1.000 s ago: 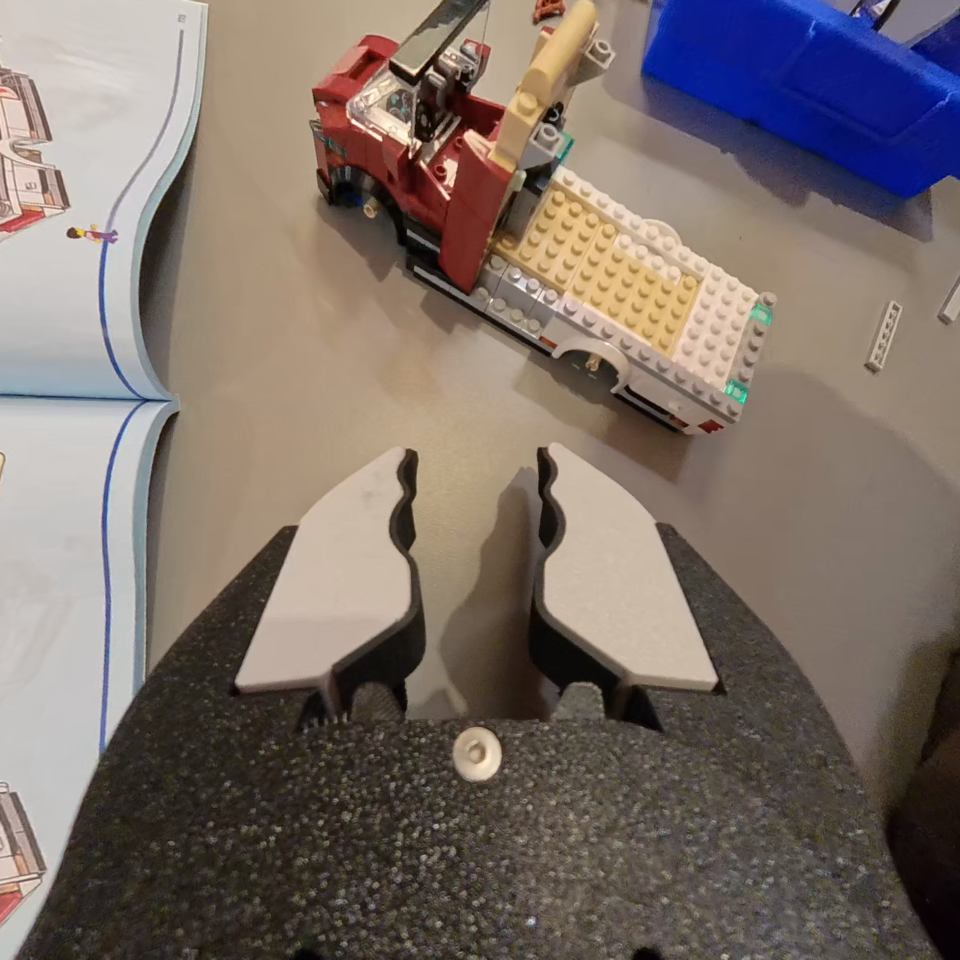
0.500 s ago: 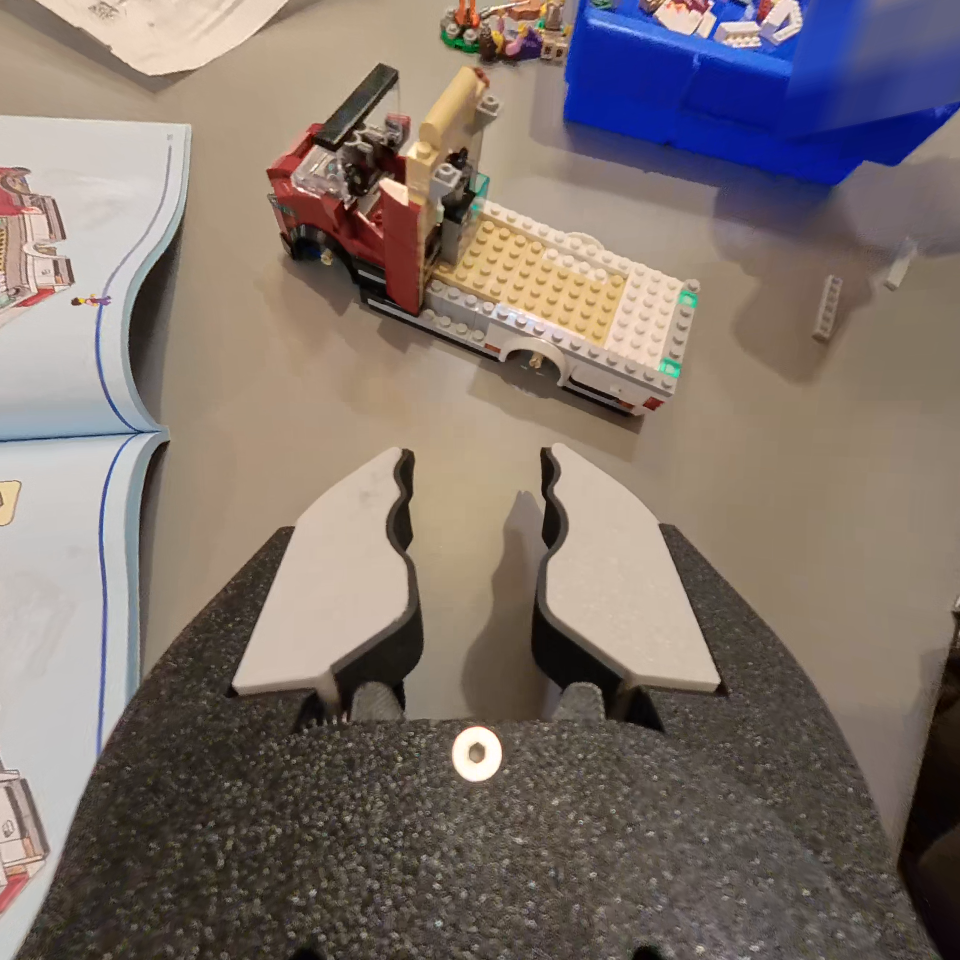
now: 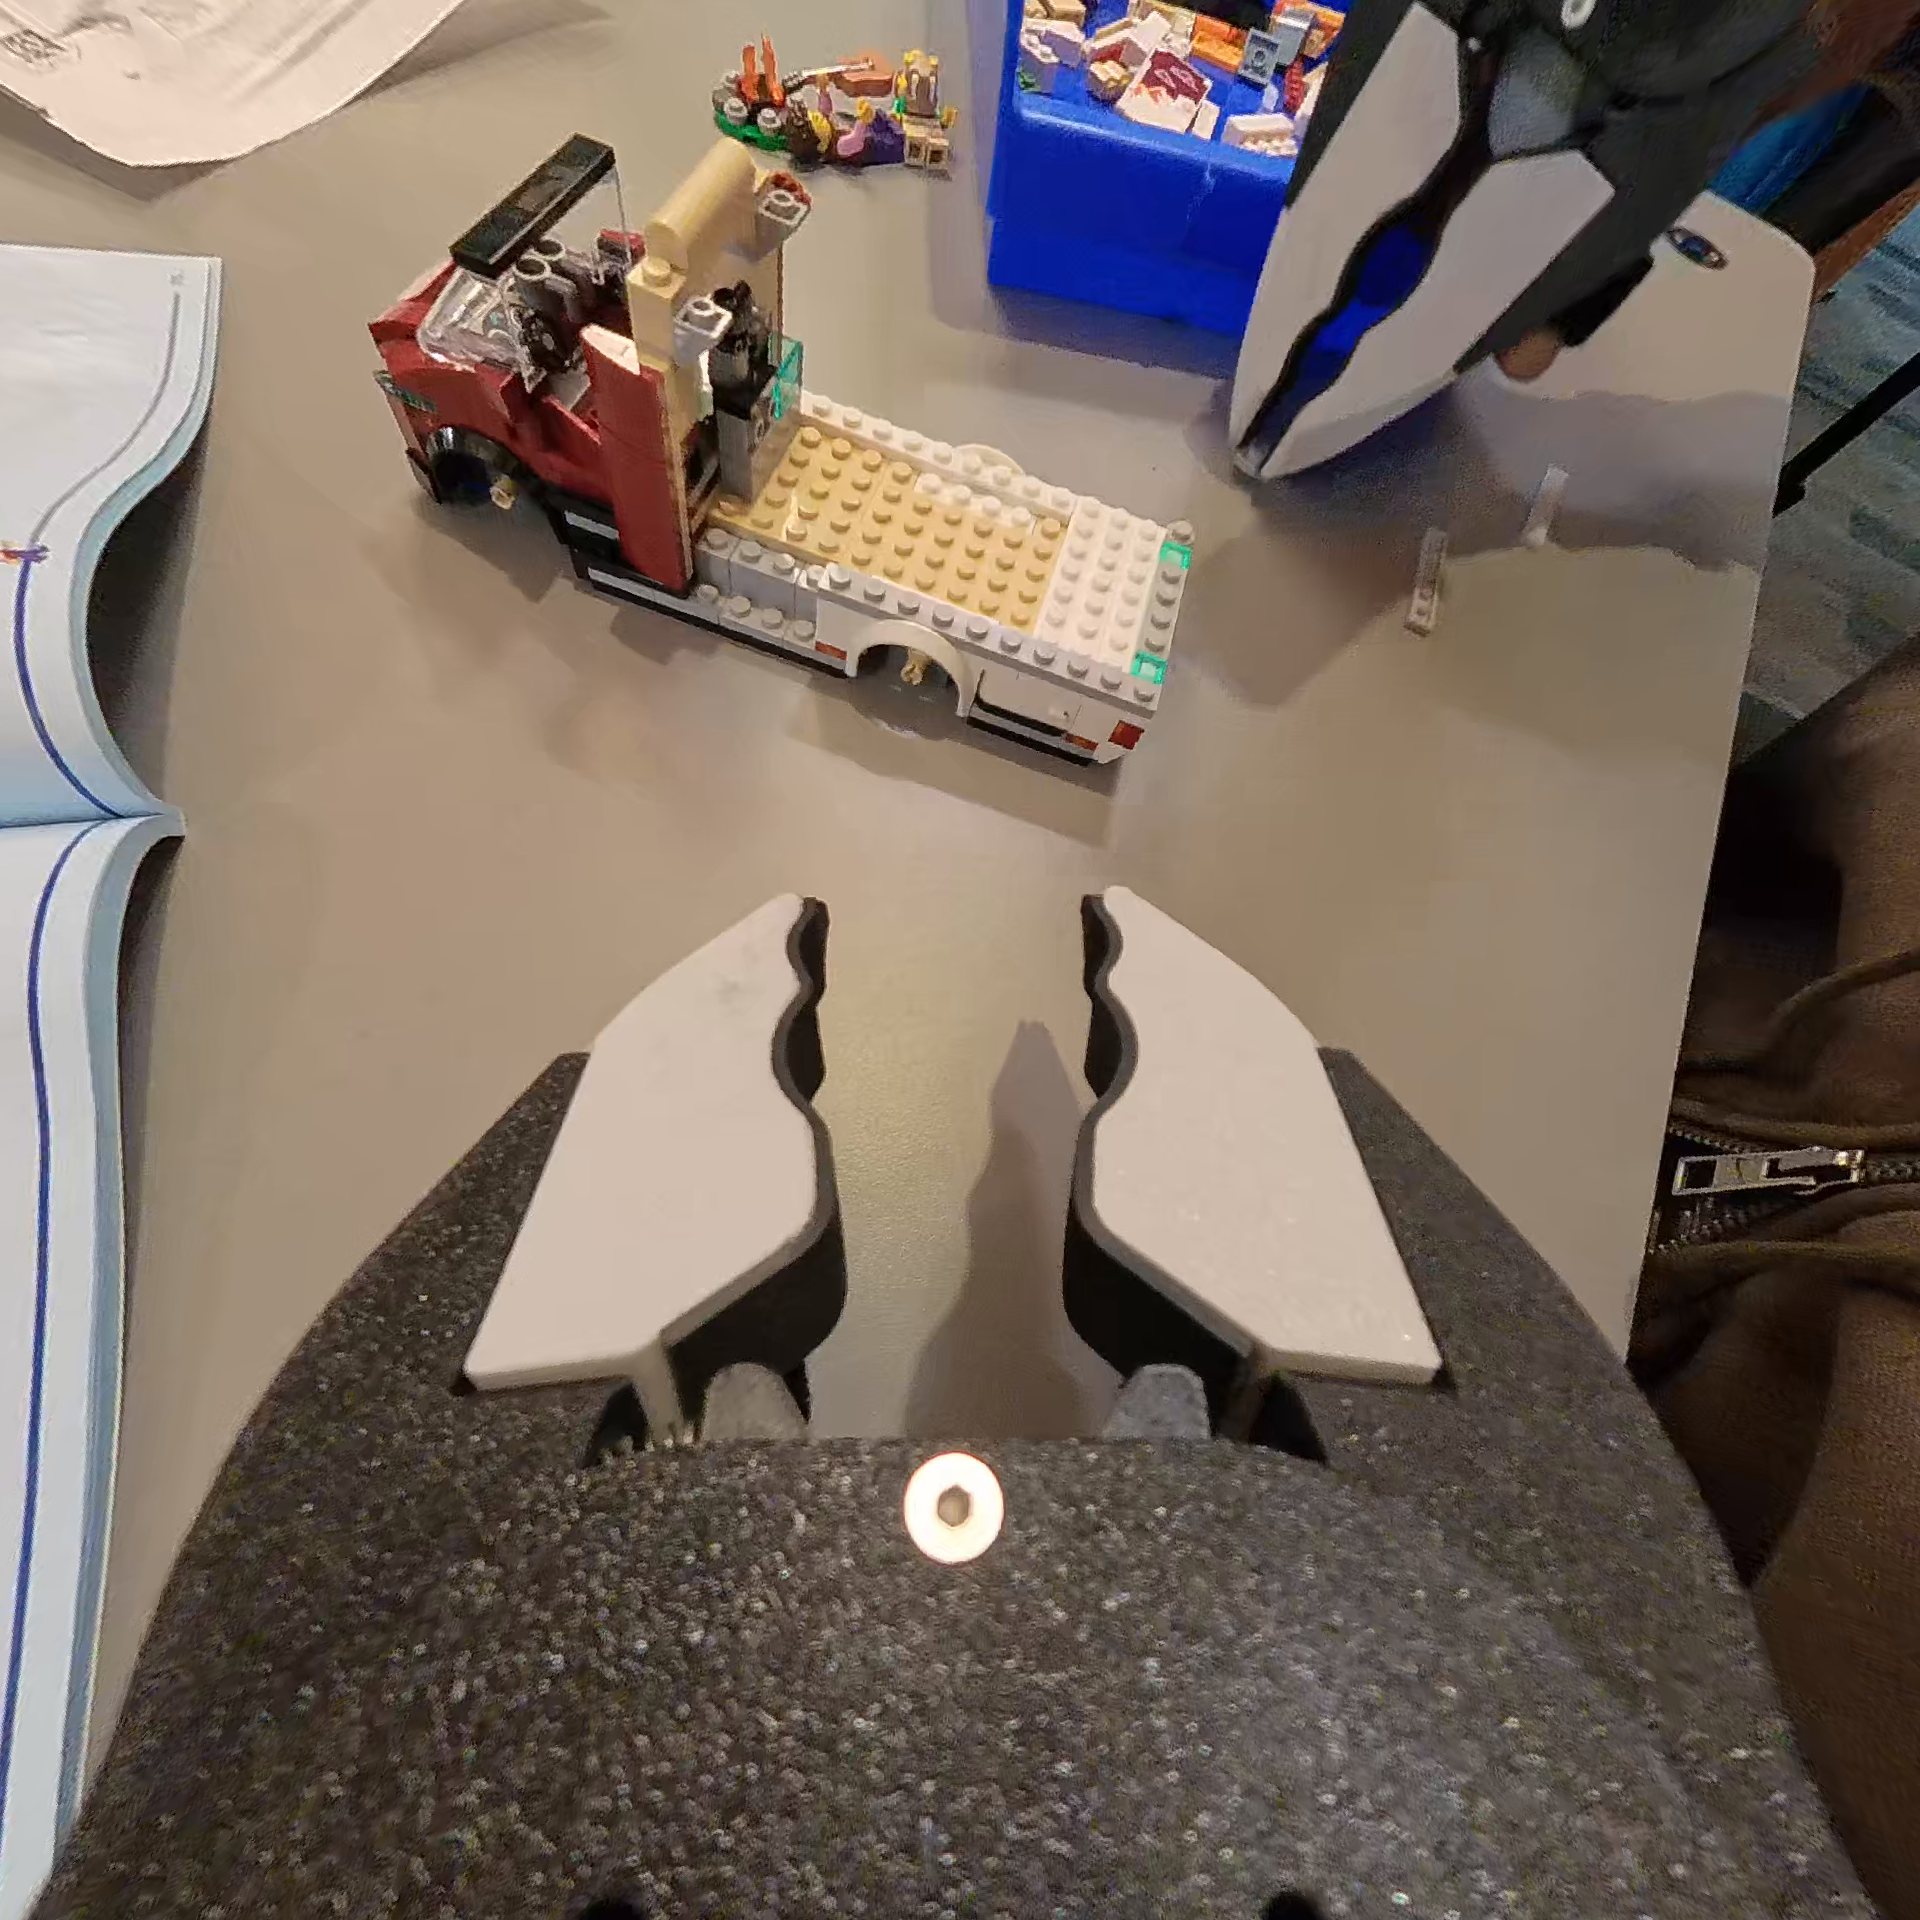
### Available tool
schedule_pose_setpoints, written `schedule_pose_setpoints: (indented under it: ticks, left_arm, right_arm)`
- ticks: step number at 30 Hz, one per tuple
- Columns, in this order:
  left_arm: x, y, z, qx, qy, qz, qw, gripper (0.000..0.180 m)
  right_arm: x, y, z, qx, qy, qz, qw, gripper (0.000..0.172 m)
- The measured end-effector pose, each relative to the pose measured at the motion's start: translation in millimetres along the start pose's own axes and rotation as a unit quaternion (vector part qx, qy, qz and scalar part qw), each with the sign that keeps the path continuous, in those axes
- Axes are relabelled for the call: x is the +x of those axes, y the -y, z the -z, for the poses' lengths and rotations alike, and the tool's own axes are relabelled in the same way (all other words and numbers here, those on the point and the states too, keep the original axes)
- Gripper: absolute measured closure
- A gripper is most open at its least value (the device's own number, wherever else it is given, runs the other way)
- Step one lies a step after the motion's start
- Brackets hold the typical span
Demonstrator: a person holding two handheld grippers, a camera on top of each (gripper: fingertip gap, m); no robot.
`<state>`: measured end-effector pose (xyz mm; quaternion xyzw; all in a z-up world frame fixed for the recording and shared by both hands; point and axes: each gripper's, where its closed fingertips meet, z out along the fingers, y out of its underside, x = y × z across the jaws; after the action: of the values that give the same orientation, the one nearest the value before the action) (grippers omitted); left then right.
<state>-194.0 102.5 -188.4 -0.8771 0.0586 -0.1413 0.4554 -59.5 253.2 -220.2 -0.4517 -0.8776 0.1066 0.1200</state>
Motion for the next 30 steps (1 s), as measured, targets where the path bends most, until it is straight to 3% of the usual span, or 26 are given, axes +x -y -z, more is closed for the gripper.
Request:
schedule_pose_setpoints:
  ticks: [6, 13, 18, 30]
  left_arm:
    - [0.4, -0.3, -0.3, -0.001, -0.001, -0.001, 1.000, 0.132]
    - [1.5, -5.0, -5.9, -0.026, -0.009, -0.001, 1.000, 0.132]
    - [-0.7, -5.5, -6.0, -0.027, 0.004, -0.002, 1.000, 0.132]
    - [-2.6, -7.2, -8.4, -0.037, 0.006, 0.005, 0.999, 0.132]
  right_arm:
    - [16.7, -24.3, 4.8, -0.017, -0.024, -0.038, 0.999, 0.164]
    - [3.1, 25.4, 2.2, 0.077, -0.009, -0.028, 0.997, 0.164]
    - [-9.8, 36.1, -10.8, 0.098, 0.022, -0.014, 0.995, 0.164]
    - [-10.3, 5.3, 11.3, 0.129, -0.020, -0.084, 0.988, 0.155]
